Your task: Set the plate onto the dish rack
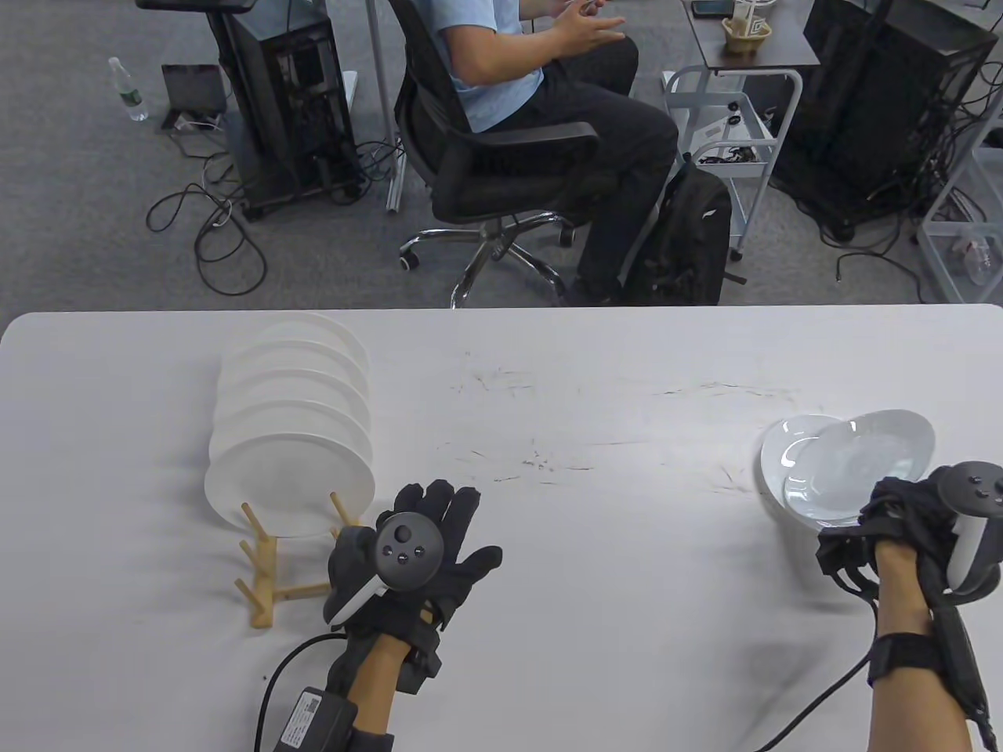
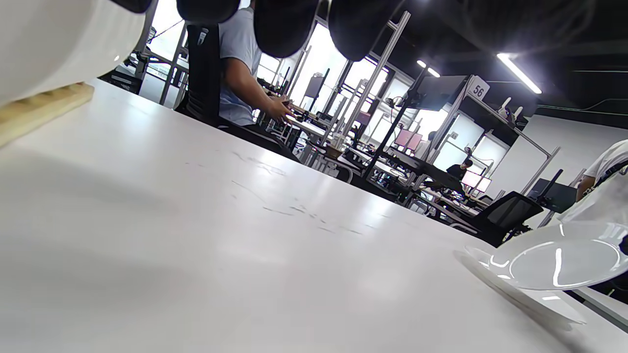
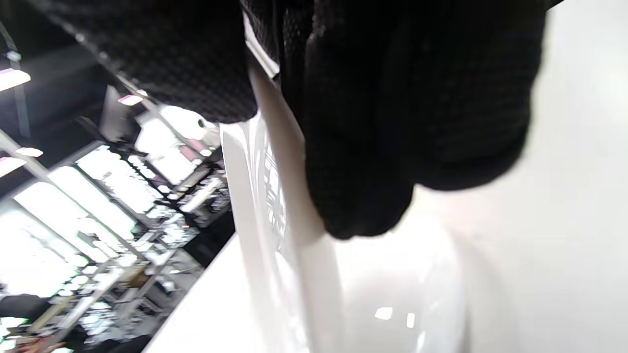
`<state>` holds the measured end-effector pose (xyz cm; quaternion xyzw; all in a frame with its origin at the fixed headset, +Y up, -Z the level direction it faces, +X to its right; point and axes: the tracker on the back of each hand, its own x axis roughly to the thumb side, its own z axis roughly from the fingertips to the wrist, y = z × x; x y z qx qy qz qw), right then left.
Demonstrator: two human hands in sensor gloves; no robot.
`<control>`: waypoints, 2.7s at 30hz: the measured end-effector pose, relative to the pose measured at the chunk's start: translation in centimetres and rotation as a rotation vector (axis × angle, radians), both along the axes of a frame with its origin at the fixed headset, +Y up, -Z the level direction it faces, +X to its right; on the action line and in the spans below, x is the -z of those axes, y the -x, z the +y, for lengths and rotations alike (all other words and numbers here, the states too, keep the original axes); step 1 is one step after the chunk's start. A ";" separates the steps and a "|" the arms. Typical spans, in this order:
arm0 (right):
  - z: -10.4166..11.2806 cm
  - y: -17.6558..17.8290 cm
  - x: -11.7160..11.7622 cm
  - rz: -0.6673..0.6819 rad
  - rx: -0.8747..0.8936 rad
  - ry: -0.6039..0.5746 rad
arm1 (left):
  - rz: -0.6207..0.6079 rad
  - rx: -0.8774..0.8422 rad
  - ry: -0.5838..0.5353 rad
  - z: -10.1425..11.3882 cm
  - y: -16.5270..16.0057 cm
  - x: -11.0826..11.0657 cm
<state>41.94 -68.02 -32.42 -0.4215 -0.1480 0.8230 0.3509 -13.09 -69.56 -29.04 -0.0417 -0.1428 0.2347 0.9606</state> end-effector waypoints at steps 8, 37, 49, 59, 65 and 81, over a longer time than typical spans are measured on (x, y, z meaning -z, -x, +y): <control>-3.7 3.3 -2.1 0.191 0.548 -0.330 | -0.040 -0.070 0.023 -0.5 -1.0 -0.2; -1.1 15.2 -1.4 0.947 0.054 -0.056 | 0.246 -0.406 -0.322 10.6 5.8 -1.2; -1.4 11.7 -0.6 0.827 0.043 0.010 | 0.334 0.325 -0.306 12.1 13.9 -0.3; -1.6 11.7 -0.7 0.827 0.037 0.029 | 0.358 0.449 -0.142 7.0 14.7 2.8; -1.6 11.7 -0.7 0.824 0.041 0.034 | 0.391 0.448 -0.146 7.1 14.7 3.1; 0.7 8.5 -0.2 0.661 0.146 0.054 | 0.251 0.156 -0.297 6.0 4.2 -1.9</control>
